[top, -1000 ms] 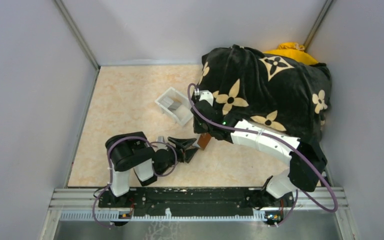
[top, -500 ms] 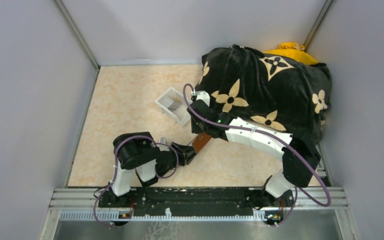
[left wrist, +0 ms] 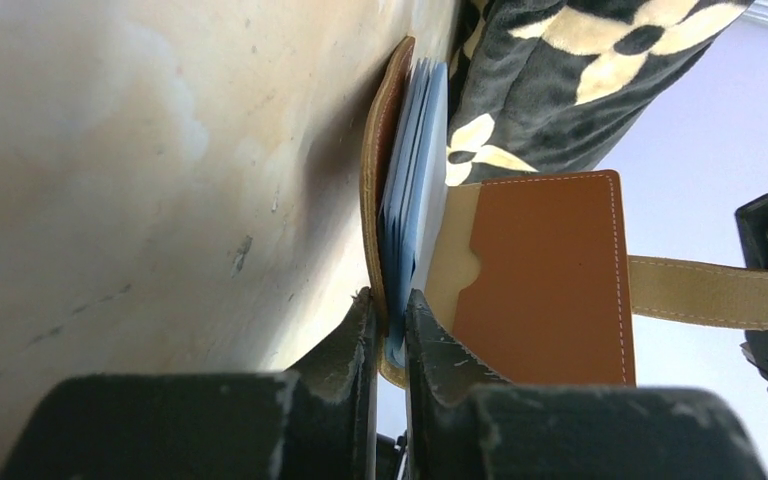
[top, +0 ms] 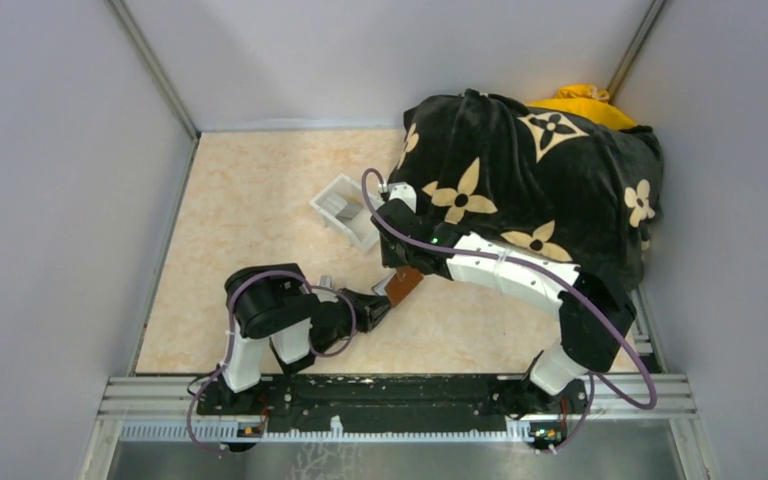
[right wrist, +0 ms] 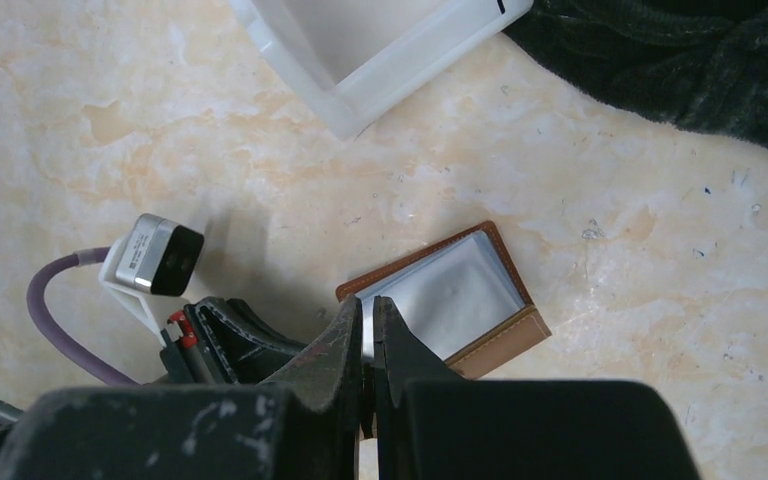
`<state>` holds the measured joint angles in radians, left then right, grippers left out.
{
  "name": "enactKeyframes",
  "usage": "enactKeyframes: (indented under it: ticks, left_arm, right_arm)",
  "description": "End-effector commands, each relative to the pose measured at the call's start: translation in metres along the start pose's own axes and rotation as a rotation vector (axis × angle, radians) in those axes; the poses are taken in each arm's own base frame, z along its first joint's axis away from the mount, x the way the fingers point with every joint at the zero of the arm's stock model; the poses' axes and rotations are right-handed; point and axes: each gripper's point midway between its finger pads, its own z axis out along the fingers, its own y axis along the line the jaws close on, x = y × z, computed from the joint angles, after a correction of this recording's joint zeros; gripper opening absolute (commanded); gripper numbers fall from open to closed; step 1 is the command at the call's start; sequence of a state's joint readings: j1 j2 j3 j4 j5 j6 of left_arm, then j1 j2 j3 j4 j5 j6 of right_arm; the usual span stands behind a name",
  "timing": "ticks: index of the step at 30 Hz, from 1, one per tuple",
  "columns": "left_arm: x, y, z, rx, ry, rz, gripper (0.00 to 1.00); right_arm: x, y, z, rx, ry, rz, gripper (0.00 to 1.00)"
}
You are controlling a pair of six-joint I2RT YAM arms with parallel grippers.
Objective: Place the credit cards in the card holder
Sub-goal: Close the card holder at the center of the board.
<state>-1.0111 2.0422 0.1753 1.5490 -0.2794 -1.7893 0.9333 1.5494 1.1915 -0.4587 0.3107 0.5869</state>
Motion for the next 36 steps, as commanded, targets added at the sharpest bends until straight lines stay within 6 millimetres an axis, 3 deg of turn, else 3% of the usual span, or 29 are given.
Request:
enactKeyframes:
  ticks: [1,7,12,20,22,27,30,36]
  left_arm:
    - [-0.034,0.017,-0.040,-0.046,-0.078,-0.108,0.07]
    - [-0.036,0.016,-0.044,-0.063,-0.089,-0.087,0.07]
    - [-0.035,0.015,-0.044,-0.063,-0.084,-0.091,0.07]
    - [-0.032,0.013,-0.041,-0.060,-0.077,-0.108,0.07]
    - [-0.032,0.013,-0.041,-0.060,-0.074,-0.110,0.07]
    - [-0.032,0.014,-0.040,-0.062,-0.078,-0.120,0.07]
    - [-0.031,0.011,-0.038,-0.053,-0.077,-0.134,0.07]
    - [-0.028,0.000,-0.036,-0.018,-0.063,-0.189,0.07]
  right_arm:
    - [-0.023,0.023,-0.002,-0.068,-0.049,0.001,0.03]
    - [-0.026,0.025,0.001,-0.073,-0.061,-0.029,0.30]
    - [-0.045,0.022,-0.012,-0.059,-0.118,-0.046,0.35]
    - [-0.050,0.014,-0.025,-0.048,-0.159,-0.024,0.43]
    - [-0.055,0.013,-0.029,-0.043,-0.177,-0.016,0.52]
    - [-0.062,0.008,-0.043,-0.046,-0.223,0.023,0.61]
    - [-0.051,-0.001,-0.046,-0.040,-0.222,0.077,0.64]
    - [-0.008,-0.019,-0.045,-0.050,-0.157,0.215,0.64]
